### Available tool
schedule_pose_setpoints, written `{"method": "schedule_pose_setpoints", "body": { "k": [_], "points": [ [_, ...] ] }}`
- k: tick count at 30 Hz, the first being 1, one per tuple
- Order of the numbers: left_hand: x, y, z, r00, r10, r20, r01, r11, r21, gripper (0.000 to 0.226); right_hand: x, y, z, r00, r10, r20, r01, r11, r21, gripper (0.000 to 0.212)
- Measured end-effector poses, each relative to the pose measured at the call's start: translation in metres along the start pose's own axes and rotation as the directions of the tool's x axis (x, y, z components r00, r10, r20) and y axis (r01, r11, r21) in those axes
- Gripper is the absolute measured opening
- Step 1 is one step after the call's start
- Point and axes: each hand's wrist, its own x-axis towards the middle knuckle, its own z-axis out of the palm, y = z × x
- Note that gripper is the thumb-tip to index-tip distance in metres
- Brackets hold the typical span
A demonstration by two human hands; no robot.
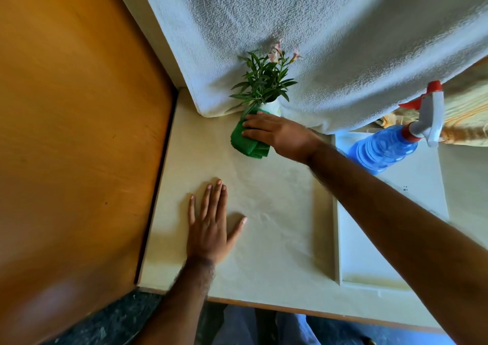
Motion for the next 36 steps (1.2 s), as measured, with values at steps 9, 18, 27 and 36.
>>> {"method": "schedule_pose_setpoints", "body": {
  "k": [9,18,27,36],
  "points": [
    [0.0,-0.001,0.002,1.0,-0.002,0.023,0.002,1.0,-0.005,0.092,-0.015,-0.014,0.025,0.98,0.172,0.096,-0.187,0.967,0.172,0.071],
    [0.0,-0.001,0.002,1.0,0.002,0.026,-0.002,1.0,-0.004,0.092,-0.018,-0.007,0.006,0.995,0.059,-0.075,-0.055,0.997,0.058,0.055],
    [0.0,-0.002,0.003,0.999,0.001,0.041,-0.001,1.0,-0.004,0.093,-0.029,-0.011,0.036,0.954,0.299,0.024,-0.293,0.911,0.29,0.067],
    [0.0,-0.001,0.002,0.999,-0.001,0.047,0.002,1.0,-0.009,0.093,-0.014,-0.01,0.021,0.984,0.066,-0.163,-0.04,0.987,0.156,0.042]
  ]
}}
